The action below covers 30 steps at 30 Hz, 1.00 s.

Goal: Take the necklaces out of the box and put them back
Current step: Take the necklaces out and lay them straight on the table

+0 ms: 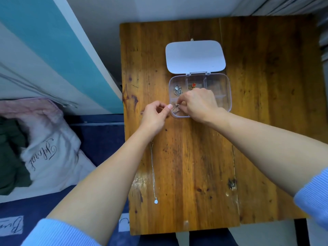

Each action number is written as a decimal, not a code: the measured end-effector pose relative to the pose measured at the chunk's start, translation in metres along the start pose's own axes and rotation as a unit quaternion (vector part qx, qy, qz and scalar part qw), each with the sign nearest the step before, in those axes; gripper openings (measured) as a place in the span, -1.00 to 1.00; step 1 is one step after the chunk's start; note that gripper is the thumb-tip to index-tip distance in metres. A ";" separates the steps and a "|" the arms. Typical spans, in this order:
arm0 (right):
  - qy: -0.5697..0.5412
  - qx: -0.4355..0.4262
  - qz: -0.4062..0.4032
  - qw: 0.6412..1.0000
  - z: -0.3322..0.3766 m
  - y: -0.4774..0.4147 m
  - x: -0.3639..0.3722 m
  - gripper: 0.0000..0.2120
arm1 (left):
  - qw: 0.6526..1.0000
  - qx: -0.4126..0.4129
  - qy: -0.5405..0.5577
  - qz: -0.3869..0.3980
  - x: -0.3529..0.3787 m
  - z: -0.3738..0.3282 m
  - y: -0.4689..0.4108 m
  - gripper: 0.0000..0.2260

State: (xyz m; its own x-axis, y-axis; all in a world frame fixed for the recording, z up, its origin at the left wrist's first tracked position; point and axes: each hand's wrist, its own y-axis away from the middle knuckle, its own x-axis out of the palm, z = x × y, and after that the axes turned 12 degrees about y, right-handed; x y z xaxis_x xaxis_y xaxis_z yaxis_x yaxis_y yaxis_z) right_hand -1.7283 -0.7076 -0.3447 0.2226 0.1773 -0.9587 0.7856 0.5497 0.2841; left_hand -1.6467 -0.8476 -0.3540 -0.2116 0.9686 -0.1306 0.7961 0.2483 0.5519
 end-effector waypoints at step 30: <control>-0.754 0.324 0.028 0.571 -0.084 0.116 -0.047 -0.88 | 0.917 0.201 -0.276 0.205 0.044 -0.025 0.026 -0.74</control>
State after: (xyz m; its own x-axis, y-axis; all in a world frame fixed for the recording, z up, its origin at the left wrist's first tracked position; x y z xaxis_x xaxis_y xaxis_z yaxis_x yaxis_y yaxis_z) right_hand -1.6962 -0.5831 -0.2656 0.1178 -0.9930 -0.0129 0.6928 0.0729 0.7174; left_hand -1.6498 -0.7994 -0.3250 0.3832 0.8128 -0.4387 0.9128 -0.2607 0.3144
